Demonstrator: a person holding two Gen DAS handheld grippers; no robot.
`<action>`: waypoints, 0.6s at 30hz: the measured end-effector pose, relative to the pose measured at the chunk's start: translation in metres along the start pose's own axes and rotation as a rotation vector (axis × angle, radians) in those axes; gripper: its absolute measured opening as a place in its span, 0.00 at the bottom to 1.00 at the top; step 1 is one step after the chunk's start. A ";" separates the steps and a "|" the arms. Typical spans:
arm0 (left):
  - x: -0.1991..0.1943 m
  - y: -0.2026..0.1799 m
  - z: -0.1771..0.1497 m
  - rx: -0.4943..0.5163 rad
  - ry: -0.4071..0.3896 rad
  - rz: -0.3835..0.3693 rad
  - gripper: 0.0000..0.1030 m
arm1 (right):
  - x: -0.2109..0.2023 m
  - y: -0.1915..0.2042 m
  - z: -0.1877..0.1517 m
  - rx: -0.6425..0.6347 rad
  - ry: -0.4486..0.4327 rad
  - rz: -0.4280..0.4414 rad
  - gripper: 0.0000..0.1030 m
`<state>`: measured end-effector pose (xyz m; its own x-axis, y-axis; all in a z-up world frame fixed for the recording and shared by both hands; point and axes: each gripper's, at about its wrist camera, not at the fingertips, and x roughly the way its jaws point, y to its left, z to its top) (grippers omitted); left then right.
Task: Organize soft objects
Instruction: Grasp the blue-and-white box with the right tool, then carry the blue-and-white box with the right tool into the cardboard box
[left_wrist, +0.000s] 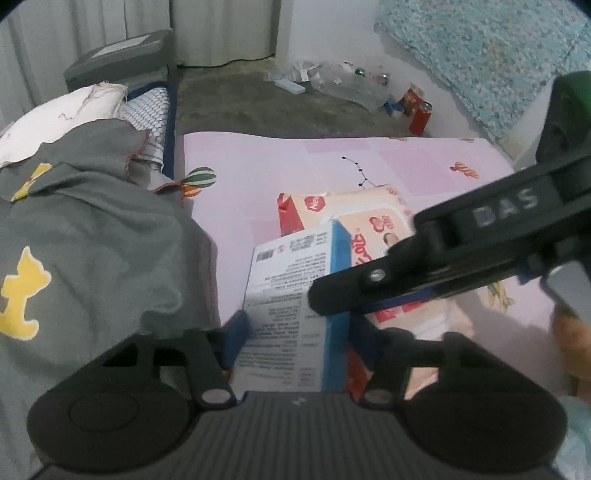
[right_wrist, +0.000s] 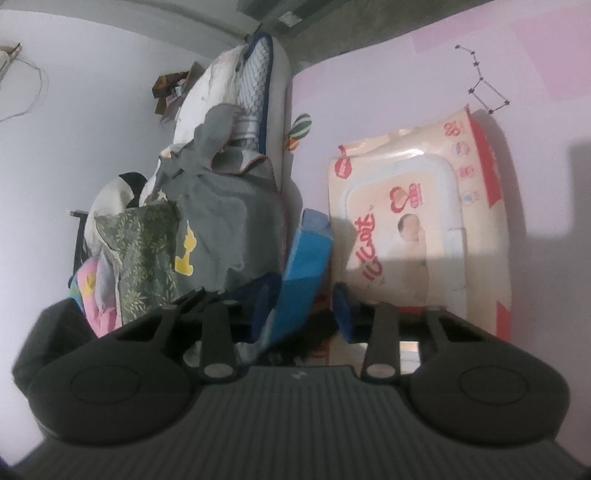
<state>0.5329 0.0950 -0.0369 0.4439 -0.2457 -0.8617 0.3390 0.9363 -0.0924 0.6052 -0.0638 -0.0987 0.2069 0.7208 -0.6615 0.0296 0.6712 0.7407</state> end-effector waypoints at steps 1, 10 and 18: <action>-0.001 -0.003 -0.001 0.012 -0.008 0.010 0.49 | 0.002 0.001 0.000 -0.002 -0.002 -0.004 0.33; -0.011 -0.016 -0.007 0.040 0.001 -0.004 0.63 | 0.009 0.006 -0.003 -0.016 -0.026 -0.009 0.20; -0.032 -0.004 -0.007 -0.113 -0.028 -0.122 0.92 | -0.030 0.007 0.001 -0.037 -0.039 0.118 0.18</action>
<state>0.5112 0.1005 -0.0130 0.4285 -0.3645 -0.8268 0.2967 0.9210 -0.2523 0.5999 -0.0807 -0.0733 0.2451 0.7882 -0.5646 -0.0331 0.5888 0.8076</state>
